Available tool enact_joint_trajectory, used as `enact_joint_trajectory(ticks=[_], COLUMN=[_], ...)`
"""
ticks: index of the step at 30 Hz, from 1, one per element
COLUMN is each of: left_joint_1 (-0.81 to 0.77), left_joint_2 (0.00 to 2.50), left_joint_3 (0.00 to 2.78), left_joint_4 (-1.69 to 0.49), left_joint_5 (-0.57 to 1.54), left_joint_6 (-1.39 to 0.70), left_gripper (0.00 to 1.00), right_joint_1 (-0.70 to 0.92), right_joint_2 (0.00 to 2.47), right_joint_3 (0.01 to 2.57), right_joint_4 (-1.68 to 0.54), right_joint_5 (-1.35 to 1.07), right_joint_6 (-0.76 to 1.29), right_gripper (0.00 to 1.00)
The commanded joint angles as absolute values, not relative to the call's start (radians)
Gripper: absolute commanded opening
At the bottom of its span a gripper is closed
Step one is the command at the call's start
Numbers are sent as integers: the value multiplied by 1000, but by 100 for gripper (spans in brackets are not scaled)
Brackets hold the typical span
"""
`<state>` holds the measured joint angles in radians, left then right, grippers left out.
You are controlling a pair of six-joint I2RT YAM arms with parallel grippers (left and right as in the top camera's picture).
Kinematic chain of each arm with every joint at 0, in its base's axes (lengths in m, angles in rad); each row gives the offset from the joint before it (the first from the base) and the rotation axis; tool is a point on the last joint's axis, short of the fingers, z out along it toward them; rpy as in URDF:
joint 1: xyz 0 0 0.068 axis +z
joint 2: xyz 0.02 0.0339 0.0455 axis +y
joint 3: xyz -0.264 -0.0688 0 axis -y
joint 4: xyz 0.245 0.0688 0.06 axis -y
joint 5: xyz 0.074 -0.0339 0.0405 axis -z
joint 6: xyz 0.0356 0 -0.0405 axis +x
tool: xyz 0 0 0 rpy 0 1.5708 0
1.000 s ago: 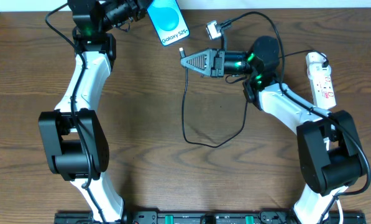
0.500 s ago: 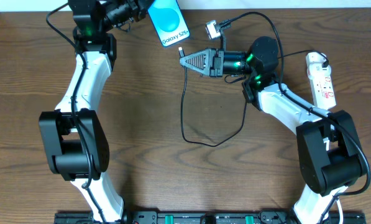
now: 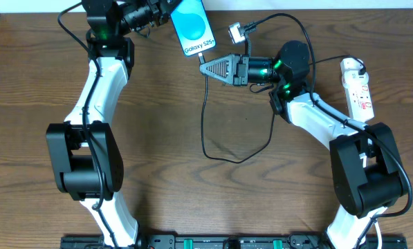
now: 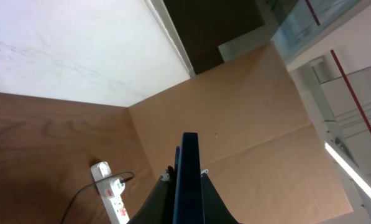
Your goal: Plug charger to phone and switch on socket
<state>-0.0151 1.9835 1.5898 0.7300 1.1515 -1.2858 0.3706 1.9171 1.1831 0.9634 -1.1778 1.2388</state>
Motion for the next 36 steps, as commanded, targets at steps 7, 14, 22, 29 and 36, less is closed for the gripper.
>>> enact_joint_trajectory(ticks=[7, 14, 22, 29, 36], left_joint_1=[-17, -17, -17, -17, -17], left_joint_2=[1960, 1960, 1960, 1960, 1960], left_joint_3=[1605, 1605, 1605, 1605, 1605], left_joint_4=[743, 743, 743, 743, 743], left_joint_5=[1185, 1185, 1185, 1185, 1173], left_joint_6=[-1288, -1287, -1276, -1276, -1276], left_gripper=[7, 8, 8, 7, 7], right_joint_1=[357, 354, 351, 339, 333], right_joint_2=[1915, 1915, 1915, 1915, 1915], right_joint_3=[1192, 1192, 1192, 1192, 1192], right_joint_4=[970, 970, 970, 969, 969], right_joint_5=[-1158, -1157, -1157, -1159, -1161], right_joint_6=[1233, 1232, 1218, 1217, 1217], right_gripper=[1, 1, 1, 1, 1])
